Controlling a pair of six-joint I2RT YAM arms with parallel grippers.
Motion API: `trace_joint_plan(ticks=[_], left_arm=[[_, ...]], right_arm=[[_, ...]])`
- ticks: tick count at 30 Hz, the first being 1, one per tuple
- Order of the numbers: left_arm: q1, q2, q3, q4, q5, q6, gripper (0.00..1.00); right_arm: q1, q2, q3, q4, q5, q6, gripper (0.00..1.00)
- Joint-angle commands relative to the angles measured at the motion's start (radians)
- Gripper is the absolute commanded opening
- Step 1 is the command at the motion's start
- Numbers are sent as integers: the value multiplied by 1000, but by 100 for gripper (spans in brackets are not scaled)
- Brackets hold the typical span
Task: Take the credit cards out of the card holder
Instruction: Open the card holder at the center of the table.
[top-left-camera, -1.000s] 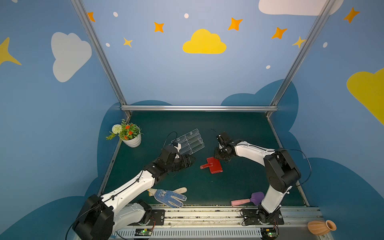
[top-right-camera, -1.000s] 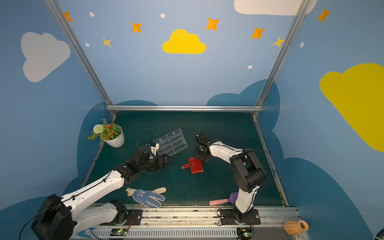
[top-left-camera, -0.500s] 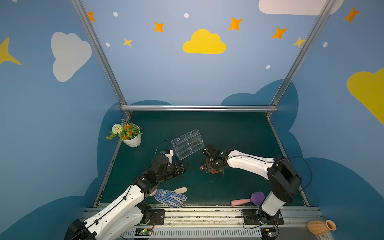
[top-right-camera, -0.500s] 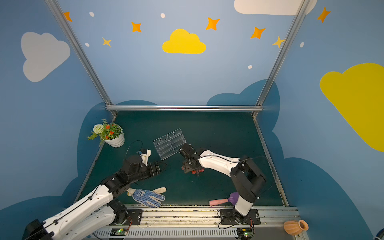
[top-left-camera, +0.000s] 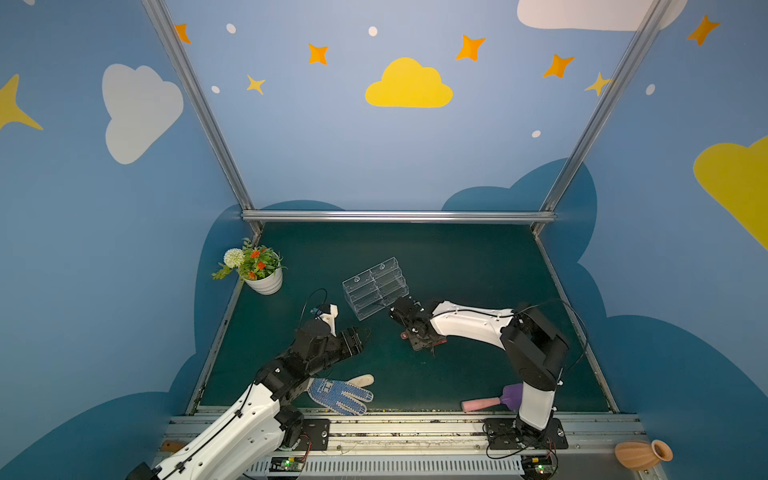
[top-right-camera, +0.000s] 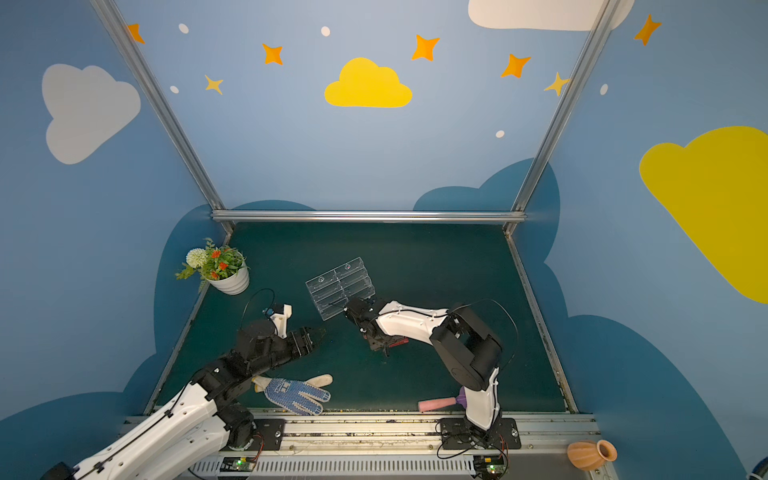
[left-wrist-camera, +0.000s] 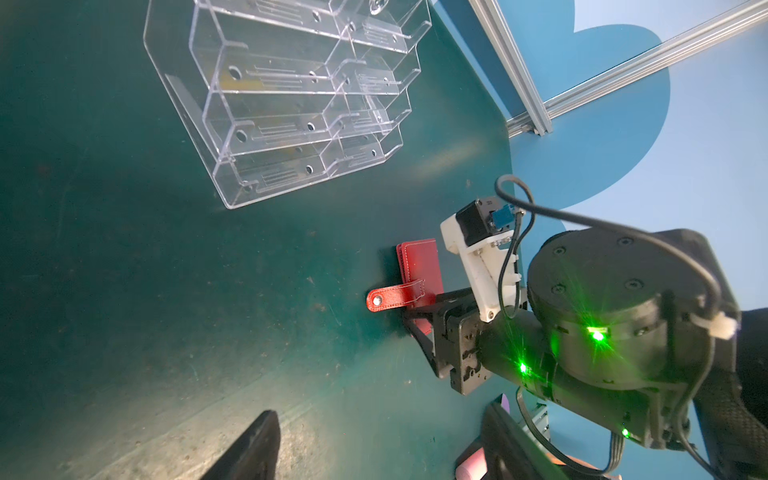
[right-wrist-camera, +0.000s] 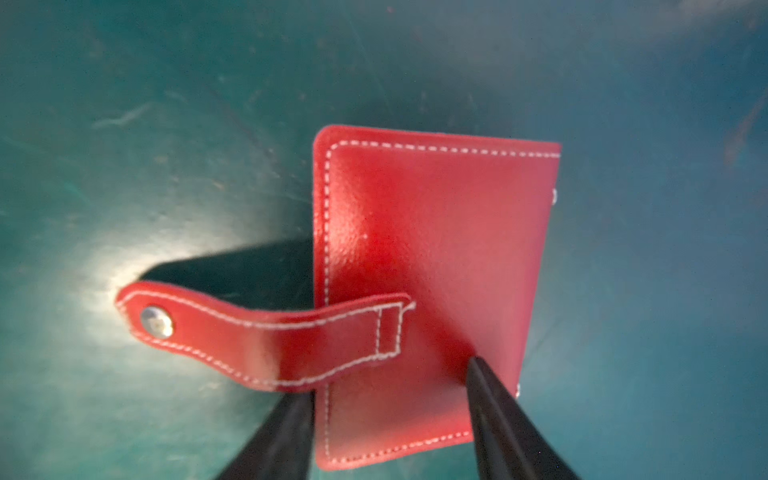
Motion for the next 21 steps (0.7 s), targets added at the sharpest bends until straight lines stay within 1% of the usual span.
trace_joint_plan(ticks=[1, 6, 7, 10, 14, 15, 17, 21], left_arm=[[2, -2, -12, -1, -7, -4, 75], [2, 27, -14, 20, 2, -14, 75], [1, 38, -16, 33, 33, -18, 75], [2, 80, -29, 103, 74, -32, 75], [-13, 159, -27, 173, 94, -50, 75], [-21, 178, -24, 187, 94, -52, 75], [-41, 213, -21, 227, 88, -64, 75], [-89, 318, -1, 313, 76, -93, 75]], right_arm=[[-1, 10, 21, -34, 29, 20, 41], [-1, -27, 24, -61, 43, 36, 24], [-1, -41, 24, -63, 42, 40, 21], [-6, -89, 12, -62, 35, 52, 12], [-23, -137, 5, -70, 17, 56, 2], [-26, -154, 1, -69, 14, 59, 0], [-33, -185, -13, -61, 3, 63, 0], [-80, -241, -60, -41, -33, 83, 0]])
